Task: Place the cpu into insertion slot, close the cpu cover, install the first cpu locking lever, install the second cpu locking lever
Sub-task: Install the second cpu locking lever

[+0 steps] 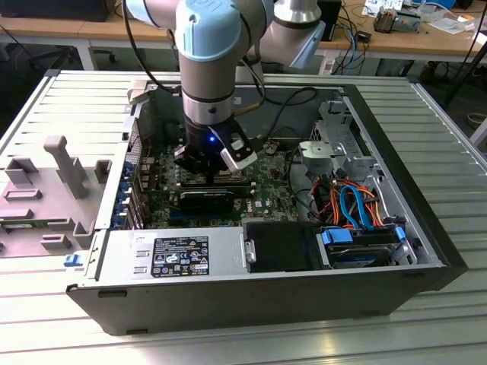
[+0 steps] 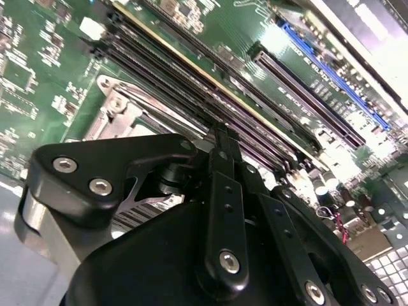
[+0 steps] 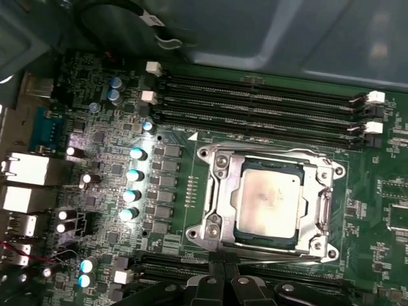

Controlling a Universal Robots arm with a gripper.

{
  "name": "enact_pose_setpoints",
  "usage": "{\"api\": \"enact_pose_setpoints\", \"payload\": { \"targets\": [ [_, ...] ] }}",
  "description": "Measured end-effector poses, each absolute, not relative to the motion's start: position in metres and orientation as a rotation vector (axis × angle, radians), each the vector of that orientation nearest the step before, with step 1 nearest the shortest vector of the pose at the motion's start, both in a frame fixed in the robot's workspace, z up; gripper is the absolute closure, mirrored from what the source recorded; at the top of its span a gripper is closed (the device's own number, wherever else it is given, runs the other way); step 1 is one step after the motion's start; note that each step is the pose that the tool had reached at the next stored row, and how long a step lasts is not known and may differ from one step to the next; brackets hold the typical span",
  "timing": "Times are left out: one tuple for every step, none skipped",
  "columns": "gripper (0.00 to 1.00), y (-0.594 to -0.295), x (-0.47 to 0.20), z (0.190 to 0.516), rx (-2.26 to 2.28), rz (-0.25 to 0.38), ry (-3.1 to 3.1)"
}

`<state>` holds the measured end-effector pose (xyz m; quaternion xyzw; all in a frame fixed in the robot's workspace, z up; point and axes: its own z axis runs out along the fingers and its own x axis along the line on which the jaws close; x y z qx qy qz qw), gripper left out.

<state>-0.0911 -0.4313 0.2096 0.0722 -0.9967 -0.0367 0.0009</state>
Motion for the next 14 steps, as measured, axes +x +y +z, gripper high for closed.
{"api": "enact_pose_setpoints", "payload": {
  "targets": [
    [0.89, -0.431, -0.092, 0.210, 0.231, -0.116, -3.129],
    [0.89, -0.431, -0.094, 0.209, 0.236, -0.117, -3.129],
    [0.89, -0.431, -0.095, 0.209, 0.239, -0.117, -3.128],
    [0.89, -0.431, -0.097, 0.209, 0.244, -0.118, -3.128],
    [0.89, -0.431, -0.098, 0.209, 0.248, -0.119, -3.127],
    [0.89, -0.431, -0.099, 0.209, 0.255, -0.119, -3.127],
    [0.89, -0.431, -0.100, 0.209, 0.261, -0.119, -3.126],
    [0.89, -0.431, -0.101, 0.209, 0.268, -0.119, -3.125],
    [0.89, -0.431, -0.102, 0.208, 0.274, -0.119, -3.125],
    [0.89, -0.431, -0.103, 0.208, 0.279, -0.119, -3.124],
    [0.89, -0.431, -0.103, 0.208, 0.284, -0.119, -3.124],
    [0.89, -0.430, -0.103, 0.208, 0.287, -0.120, -3.123],
    [0.89, -0.429, -0.104, 0.208, 0.289, -0.121, -3.123],
    [0.89, -0.428, -0.104, 0.208, 0.290, -0.122, -3.123]
  ]
}}
